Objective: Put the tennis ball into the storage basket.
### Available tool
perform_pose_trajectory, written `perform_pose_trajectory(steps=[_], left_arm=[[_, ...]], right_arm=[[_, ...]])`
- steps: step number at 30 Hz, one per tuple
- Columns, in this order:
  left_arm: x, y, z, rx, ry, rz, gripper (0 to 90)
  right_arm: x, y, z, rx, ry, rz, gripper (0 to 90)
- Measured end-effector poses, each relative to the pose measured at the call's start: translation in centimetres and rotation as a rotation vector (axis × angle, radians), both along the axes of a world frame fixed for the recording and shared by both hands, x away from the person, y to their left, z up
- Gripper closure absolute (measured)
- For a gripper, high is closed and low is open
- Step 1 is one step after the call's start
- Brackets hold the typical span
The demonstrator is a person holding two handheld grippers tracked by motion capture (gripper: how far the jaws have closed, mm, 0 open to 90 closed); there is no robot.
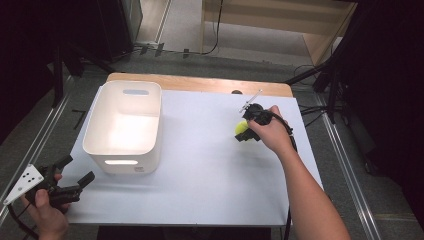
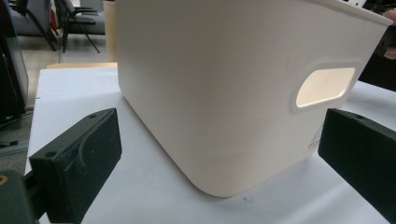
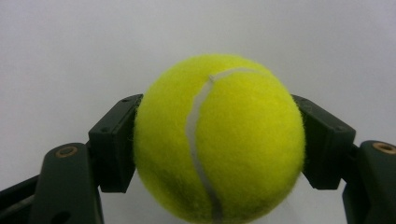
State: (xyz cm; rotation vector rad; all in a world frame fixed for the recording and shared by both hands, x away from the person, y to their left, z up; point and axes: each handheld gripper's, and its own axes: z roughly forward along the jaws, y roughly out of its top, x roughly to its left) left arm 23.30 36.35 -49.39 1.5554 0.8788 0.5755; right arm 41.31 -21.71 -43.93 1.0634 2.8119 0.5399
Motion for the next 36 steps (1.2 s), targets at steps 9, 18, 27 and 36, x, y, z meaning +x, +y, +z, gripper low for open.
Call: perform_pose_trajectory(steps=[9,18,27,36], left_arm=[[0.0,0.0,0.0,0.0,0.0,-0.001,0.0],[0.0,0.0,0.0,-0.003,0.0,-0.001,0.0],[0.0,0.1,0.0,-0.006,-0.001,-0.003,0.0],[0.0,0.1,0.0,-0.008,-0.002,-0.005,0.0]], right_arm=[[0.2,0.9,0.9,0.0,-0.011,0.024,24.5],[0.5,2.1,1.7,0.005,-0.023,0.05,24.5],[0.8,3.5,2.6,0.004,-0.03,0.08,24.5],[1.1,4.9,3.8,0.004,-0.043,0.108,24.5]])
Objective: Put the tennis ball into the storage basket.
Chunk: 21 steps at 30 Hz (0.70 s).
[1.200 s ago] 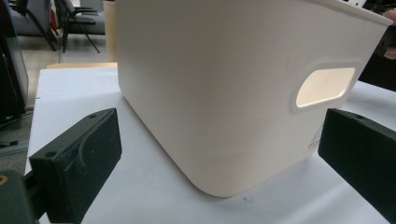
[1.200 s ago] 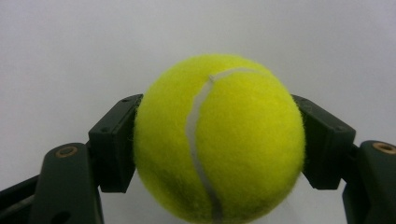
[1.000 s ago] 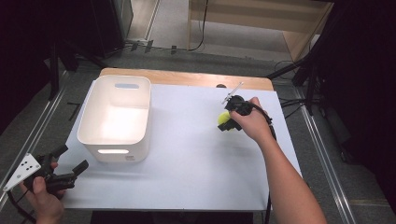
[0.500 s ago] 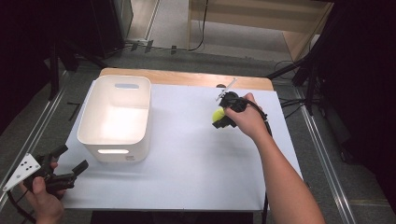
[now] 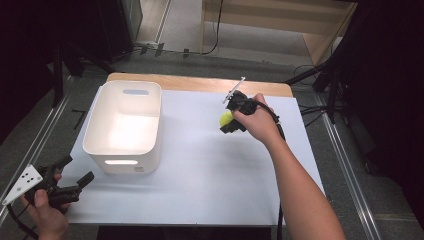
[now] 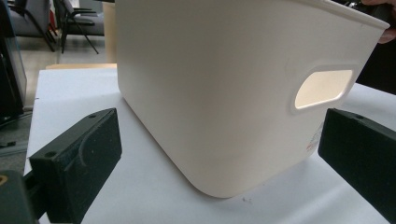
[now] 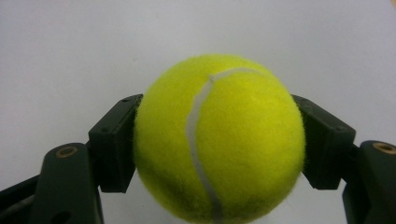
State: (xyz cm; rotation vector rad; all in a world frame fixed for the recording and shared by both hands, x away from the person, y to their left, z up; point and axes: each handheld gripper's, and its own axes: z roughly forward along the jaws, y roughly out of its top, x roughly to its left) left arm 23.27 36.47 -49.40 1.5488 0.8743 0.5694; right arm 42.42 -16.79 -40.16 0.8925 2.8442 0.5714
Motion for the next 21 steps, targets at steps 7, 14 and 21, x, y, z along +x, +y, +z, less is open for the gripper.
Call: perform_pose_trajectory(steps=[7,14,21], left_arm=[[0.0,0.0,0.0,-0.006,0.002,0.002,0.0],[0.0,0.0,0.0,-0.014,0.002,0.003,0.0],[0.0,0.0,0.0,-0.016,0.001,0.002,0.0]], right_arm=[[0.2,0.9,0.5,0.0,-0.002,0.015,24.5],[0.4,1.8,1.1,-0.002,-0.007,0.029,24.5],[0.6,2.6,1.8,0.0,-0.012,0.047,24.5]])
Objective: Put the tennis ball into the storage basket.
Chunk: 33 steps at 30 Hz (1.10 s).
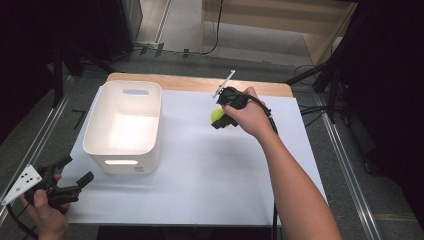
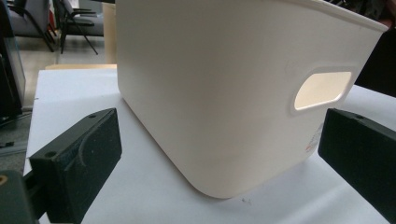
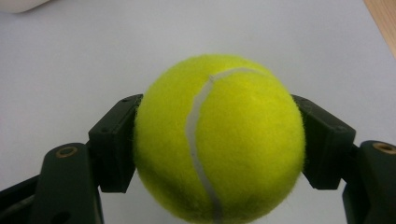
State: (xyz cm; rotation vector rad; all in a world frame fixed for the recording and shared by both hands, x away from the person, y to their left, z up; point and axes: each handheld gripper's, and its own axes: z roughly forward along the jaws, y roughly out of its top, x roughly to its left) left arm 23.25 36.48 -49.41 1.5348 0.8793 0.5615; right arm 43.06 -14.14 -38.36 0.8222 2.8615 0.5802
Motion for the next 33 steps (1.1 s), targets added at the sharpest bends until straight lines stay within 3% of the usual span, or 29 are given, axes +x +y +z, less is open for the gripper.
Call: perform_pose_trajectory(steps=[33], left_arm=[[0.0,0.0,0.0,0.008,-0.003,-0.005,0.0]], right_arm=[[0.6,3.5,2.5,0.019,-0.024,0.071,24.6]])
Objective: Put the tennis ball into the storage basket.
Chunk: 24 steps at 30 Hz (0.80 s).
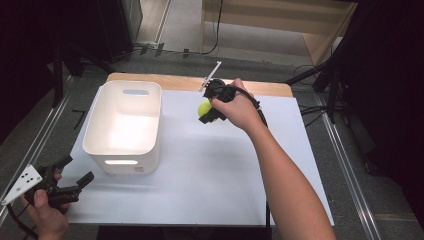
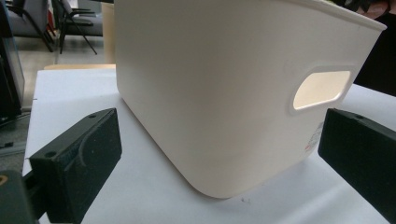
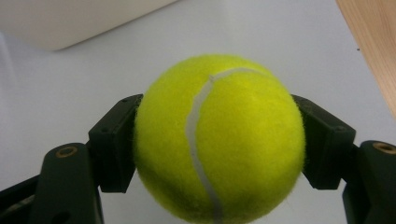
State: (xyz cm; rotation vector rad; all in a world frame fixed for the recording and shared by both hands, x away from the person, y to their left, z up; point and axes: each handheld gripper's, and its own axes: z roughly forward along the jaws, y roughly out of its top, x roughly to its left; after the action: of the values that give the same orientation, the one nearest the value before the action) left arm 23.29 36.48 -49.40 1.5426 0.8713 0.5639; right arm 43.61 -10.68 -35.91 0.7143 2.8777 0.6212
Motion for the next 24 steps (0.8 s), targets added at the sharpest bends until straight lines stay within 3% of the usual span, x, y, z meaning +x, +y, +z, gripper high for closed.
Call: perform_pose_trajectory(steps=[24], left_arm=[[0.0,0.0,0.0,-0.014,0.002,0.0,0.0]], right_arm=[[0.1,3.1,1.6,0.019,-0.013,0.054,24.5]])
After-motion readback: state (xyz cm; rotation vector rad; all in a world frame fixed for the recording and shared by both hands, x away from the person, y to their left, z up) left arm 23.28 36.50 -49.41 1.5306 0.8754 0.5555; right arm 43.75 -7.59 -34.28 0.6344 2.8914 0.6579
